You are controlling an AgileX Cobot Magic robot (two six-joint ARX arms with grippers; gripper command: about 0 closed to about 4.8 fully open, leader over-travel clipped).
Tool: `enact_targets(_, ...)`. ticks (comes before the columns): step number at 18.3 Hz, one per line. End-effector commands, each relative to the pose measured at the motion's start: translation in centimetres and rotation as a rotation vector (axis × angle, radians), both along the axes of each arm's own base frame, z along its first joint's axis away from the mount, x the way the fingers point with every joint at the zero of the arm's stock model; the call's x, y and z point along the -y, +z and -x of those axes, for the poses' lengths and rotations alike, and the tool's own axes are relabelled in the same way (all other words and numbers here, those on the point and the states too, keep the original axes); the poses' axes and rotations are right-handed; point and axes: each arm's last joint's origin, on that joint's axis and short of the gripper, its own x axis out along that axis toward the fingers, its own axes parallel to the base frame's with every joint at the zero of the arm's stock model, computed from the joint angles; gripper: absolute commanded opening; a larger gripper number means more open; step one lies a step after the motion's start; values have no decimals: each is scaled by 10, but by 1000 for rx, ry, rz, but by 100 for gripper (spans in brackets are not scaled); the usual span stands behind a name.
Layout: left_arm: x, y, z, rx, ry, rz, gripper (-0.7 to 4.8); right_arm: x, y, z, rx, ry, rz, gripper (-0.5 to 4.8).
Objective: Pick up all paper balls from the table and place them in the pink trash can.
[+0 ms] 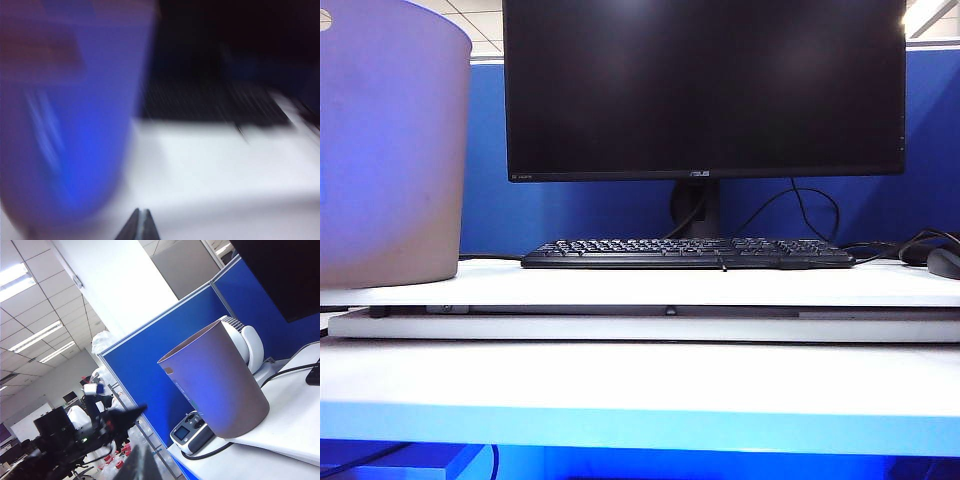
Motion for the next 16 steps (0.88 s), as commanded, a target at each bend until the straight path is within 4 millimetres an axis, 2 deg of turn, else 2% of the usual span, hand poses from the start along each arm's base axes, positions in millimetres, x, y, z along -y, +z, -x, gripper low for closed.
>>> enact_targets(1,-3,-9,-10,164,204,-49,-5,0,2,2,22,10,10,-5)
enact_targets(4,-2,-35,-16,100,238,-74,-5,0,2,2,22,10,10,-5)
enact_targets(8,-3,-56,-21,66,230,-42,-5,0,2,2,22,10,10,-5)
enact_targets(11,-11,-66,-25,71,167,14,-5,0,2,2,22,10,10,-5)
enact_targets(16,-25,-77,-21,88,270,11,-5,0,2,2,22,9,10,-5)
